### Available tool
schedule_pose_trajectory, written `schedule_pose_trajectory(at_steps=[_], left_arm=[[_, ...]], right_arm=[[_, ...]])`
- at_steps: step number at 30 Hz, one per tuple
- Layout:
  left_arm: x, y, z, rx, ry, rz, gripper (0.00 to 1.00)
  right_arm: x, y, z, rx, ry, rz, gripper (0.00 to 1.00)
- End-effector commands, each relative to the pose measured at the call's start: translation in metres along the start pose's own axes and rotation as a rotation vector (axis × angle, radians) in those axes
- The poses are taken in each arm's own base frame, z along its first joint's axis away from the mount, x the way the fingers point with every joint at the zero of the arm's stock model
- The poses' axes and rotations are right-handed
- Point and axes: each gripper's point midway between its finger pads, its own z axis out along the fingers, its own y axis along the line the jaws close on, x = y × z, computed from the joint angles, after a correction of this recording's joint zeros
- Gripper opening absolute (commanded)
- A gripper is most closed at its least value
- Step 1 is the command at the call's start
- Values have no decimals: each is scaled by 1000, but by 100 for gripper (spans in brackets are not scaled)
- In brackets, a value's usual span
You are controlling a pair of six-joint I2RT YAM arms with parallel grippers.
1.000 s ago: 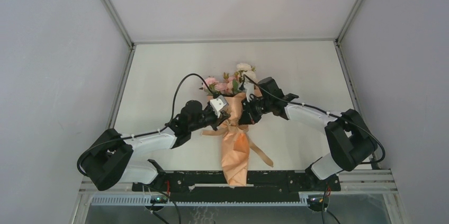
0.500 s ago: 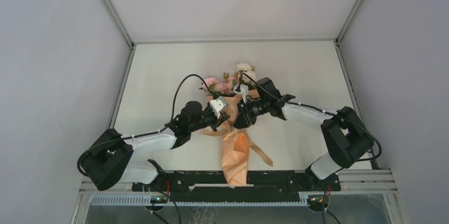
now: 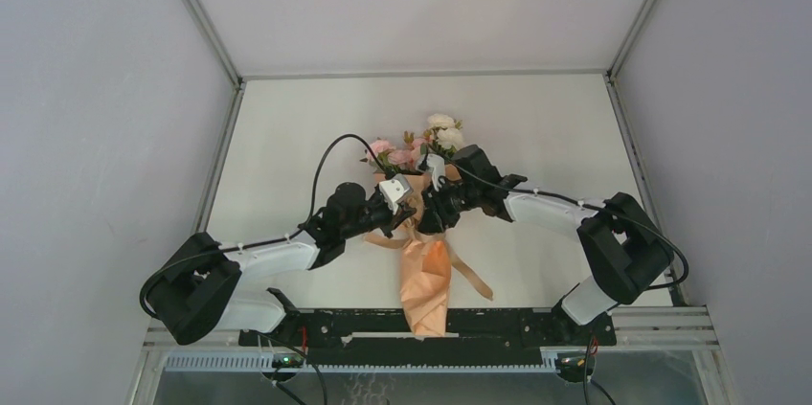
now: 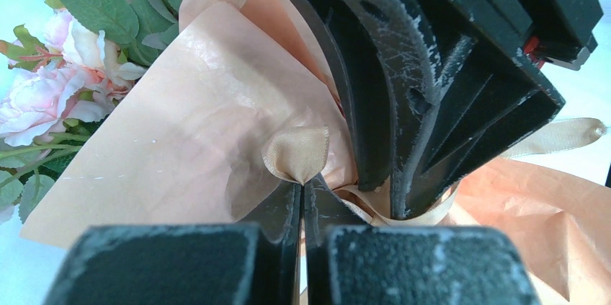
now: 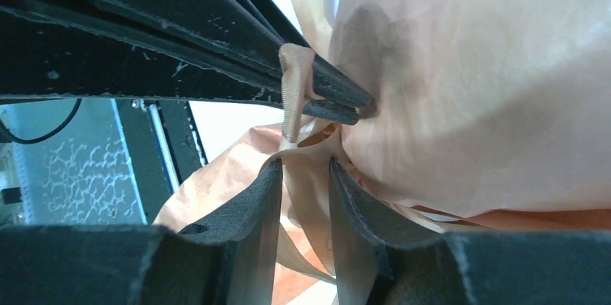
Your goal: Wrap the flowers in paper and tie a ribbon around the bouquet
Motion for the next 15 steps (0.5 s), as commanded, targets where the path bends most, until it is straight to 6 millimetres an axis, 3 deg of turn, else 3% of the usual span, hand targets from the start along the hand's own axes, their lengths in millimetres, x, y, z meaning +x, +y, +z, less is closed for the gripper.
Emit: schedule_pose_trajectory(at_steps=[1,11,13,15], left_arm=[[-11,2,-4,-7,-51,35,0],[-10,3,-3,-6,-46,36,0],[-10,3,-3,-6,-43,36,0],[-10,2,-3,-4,-43,36,0]], right_arm=[[-6,-6,3,36,-24,-72,39],[12,10,7,-79,41,-70,44],[12,12,6,-94,43,-70,42],[13,11,6,-91,44,-64,34]])
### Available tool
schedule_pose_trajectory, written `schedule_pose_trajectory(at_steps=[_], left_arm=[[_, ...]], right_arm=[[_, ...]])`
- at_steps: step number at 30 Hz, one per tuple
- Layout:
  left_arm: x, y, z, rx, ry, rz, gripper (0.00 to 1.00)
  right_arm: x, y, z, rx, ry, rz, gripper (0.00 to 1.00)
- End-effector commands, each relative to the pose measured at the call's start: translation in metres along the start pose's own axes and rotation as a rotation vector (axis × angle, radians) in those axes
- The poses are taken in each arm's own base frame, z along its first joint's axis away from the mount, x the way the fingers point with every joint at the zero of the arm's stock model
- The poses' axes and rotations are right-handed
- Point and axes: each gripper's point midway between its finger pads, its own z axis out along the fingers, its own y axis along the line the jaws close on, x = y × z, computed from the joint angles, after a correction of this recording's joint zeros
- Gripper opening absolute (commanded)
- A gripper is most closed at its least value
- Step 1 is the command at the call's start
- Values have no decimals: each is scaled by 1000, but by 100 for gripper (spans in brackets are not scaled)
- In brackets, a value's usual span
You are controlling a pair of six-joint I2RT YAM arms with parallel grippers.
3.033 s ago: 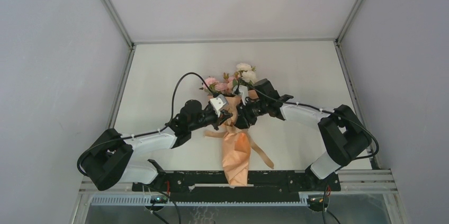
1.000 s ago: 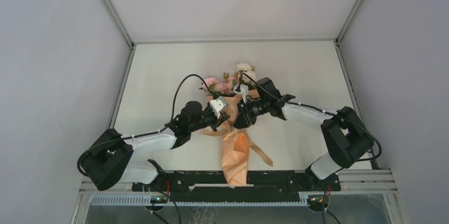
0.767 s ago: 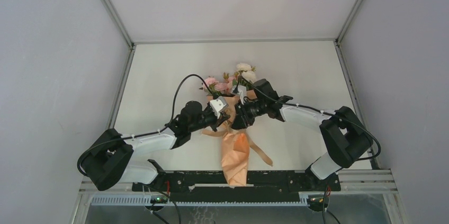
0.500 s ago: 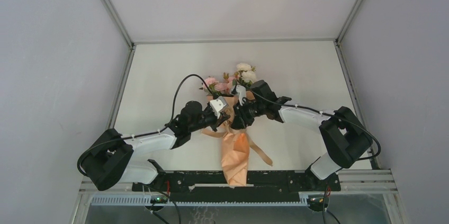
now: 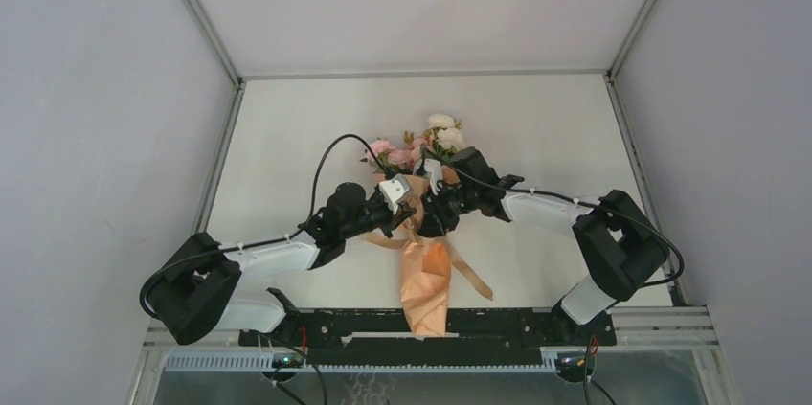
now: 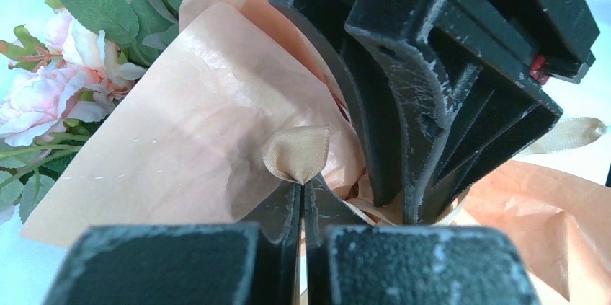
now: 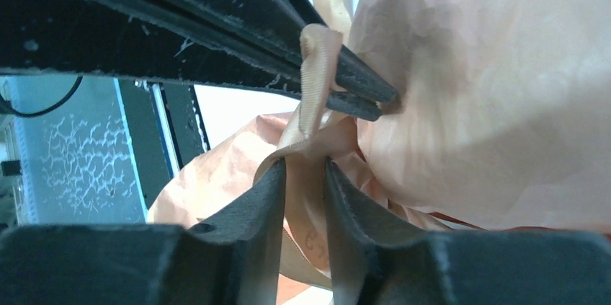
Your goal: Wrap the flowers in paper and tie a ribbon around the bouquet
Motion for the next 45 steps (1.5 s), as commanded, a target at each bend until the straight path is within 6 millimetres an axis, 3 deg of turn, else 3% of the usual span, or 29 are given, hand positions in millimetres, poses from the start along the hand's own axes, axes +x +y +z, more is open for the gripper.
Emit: schedule_pose_trajectory(at_steps=[1,4,7,15,23,28,33,37,40,45], left_arm=[[-10,2,-2,-3,-43,35,0],[-11,4,-3,-9,-45,37,0],[-13,6,-3,-22,-48,40,0],[-12,6,-4,-23,-45,37,0],[-13,7,-4,-28,-50,41,0],[-13,6,-5,-23,-54,46,0],[-7,6,-9,-32,-32,26,0],[-1,2,-10,-24,-11,-16,0],[9,-4,-11,3,12,-29,0],[21,15,-15,-87,73,-45,0]], right_arm=[[1,8,0,-55,3,-25,26],[-3,6,-7,-46,-11,-13,7],[-8,2,-17,-23,-32,3,0],[-21,-5,-41,39,-102,14,0],[-22,-8,-45,44,-134,59,0],[-29,-31,-50,155,-175,108,0],[-35,-48,-66,257,-271,169,0],[-25,-53,-71,309,-294,225,0],[-29,-55,-78,343,-351,242,0],[-28,-62,-87,401,-400,281,0]])
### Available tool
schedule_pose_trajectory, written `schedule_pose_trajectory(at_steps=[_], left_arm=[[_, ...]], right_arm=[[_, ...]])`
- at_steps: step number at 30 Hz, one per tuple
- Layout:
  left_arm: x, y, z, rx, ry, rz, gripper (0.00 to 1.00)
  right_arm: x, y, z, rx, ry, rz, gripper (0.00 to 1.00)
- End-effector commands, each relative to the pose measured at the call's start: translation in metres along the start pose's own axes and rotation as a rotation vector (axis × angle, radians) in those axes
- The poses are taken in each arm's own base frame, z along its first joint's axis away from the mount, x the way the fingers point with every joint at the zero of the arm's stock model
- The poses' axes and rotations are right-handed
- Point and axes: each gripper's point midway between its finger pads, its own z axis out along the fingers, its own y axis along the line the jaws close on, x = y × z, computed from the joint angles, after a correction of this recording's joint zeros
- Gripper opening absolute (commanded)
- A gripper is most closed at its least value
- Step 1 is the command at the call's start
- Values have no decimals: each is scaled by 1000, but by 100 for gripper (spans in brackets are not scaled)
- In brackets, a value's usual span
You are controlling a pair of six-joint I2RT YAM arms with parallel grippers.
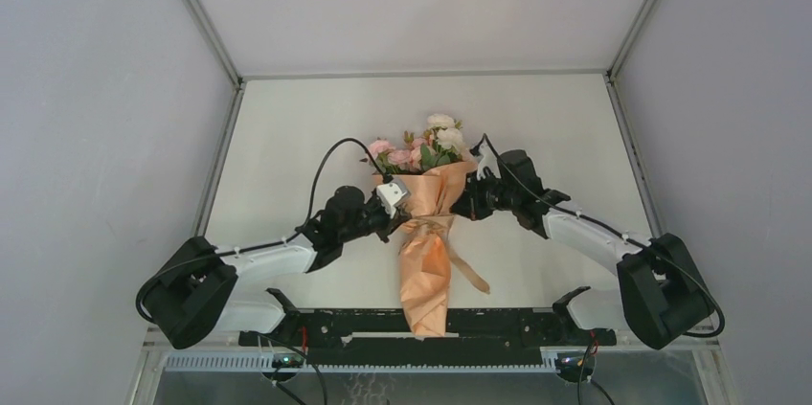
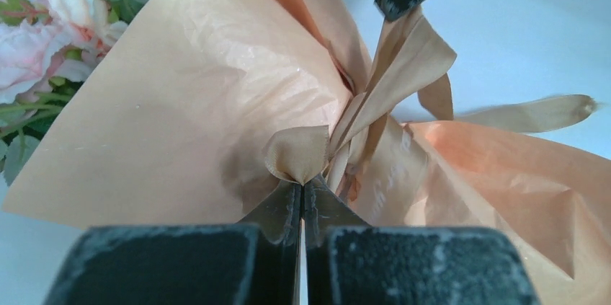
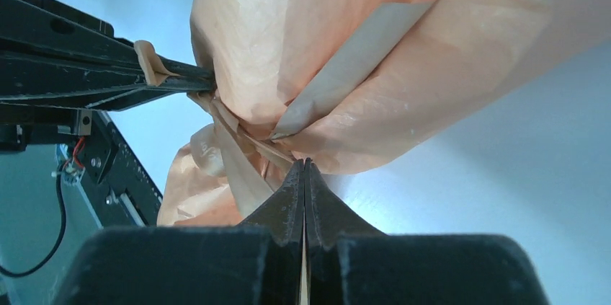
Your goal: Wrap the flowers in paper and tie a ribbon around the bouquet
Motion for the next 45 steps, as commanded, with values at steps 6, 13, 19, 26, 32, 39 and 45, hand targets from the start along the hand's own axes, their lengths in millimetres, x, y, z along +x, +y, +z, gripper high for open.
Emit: schedule_pose_trajectory(at_steps=[6,13,19,26,32,39,45], left_arm=[[12,29,-16,-136,63,-135,0],[31,43,-25,-224,124,-205,0],[33,54,-29,-255,119,-192,0],[9,39,-20,-138,15,-133,0],[4,35,-19,-113,-14,-120,0],[-8,36,-16,-101,-50,-62,0],[-8,36,-16,-97,-51,-52,0]], right_arm=[[0,-17,3,58,-70,108,0],[10,-30,0,96,-67,141,0],[28,-42,2,111,-29,188,0],[13,-14,1,-54,-51,181,18],[-5,-3,-14,-91,-161,194,58],[-8,10,-8,-174,-184,202,70],[-21,27,-12,-232,-227,157,71]])
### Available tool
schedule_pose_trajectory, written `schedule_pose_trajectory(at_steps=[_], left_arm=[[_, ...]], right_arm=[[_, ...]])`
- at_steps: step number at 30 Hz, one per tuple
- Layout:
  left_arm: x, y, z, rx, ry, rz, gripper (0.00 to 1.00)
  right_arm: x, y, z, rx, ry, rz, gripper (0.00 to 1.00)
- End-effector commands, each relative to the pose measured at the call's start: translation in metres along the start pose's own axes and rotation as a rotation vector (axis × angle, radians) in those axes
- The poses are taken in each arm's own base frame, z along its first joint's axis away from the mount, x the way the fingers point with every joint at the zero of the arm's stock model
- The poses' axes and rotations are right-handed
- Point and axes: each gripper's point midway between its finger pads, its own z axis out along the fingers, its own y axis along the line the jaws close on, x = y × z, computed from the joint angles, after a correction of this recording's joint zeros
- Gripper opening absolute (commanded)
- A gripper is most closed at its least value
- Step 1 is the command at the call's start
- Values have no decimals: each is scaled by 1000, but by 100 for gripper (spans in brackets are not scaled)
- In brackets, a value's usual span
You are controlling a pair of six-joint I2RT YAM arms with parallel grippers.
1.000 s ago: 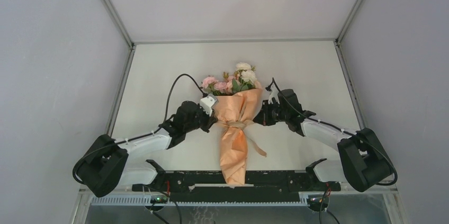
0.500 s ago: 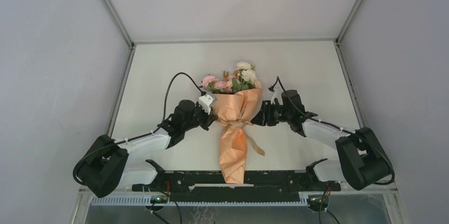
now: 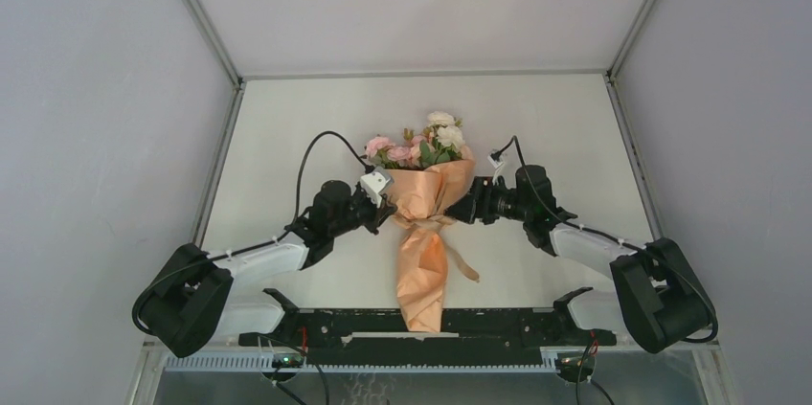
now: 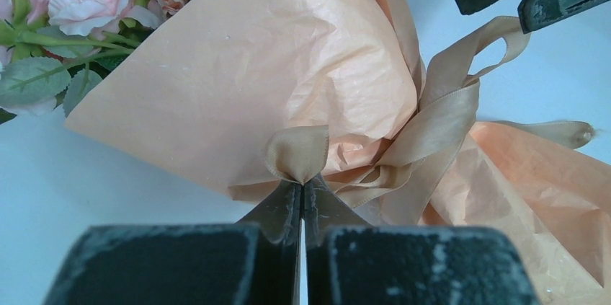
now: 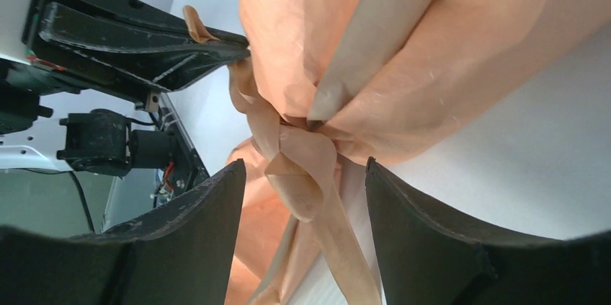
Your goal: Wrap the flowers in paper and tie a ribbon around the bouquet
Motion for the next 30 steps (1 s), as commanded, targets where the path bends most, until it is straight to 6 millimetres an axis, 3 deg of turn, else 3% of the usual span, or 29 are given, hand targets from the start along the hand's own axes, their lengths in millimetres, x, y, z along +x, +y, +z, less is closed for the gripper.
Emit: schedule_pose_trajectory(at_steps=[1,12,13,17,19,24,30], left_arm=[[-16,-2,-1,19,-66,48,0],[-34,-6,0,41,-124,87,0],[-34,-7,0,47,-125,90,0],[-42,-15,1,90,-157,138,0],[-54,-25,1,141,-213,247,0],[-100,-31,12,162,-390,570,0],[-104,-17,41,155,-377,718,0]], right_arm=[[-18,29,1,-103,-69,-76,71],[7,1,15,49,9,-45,66],[8,1,16,48,14,-48,61],[4,4,16,42,6,-61,15],[3,3,15,46,6,-64,0],[20,2,14,64,62,-55,0],[50,4,4,94,117,-23,0]])
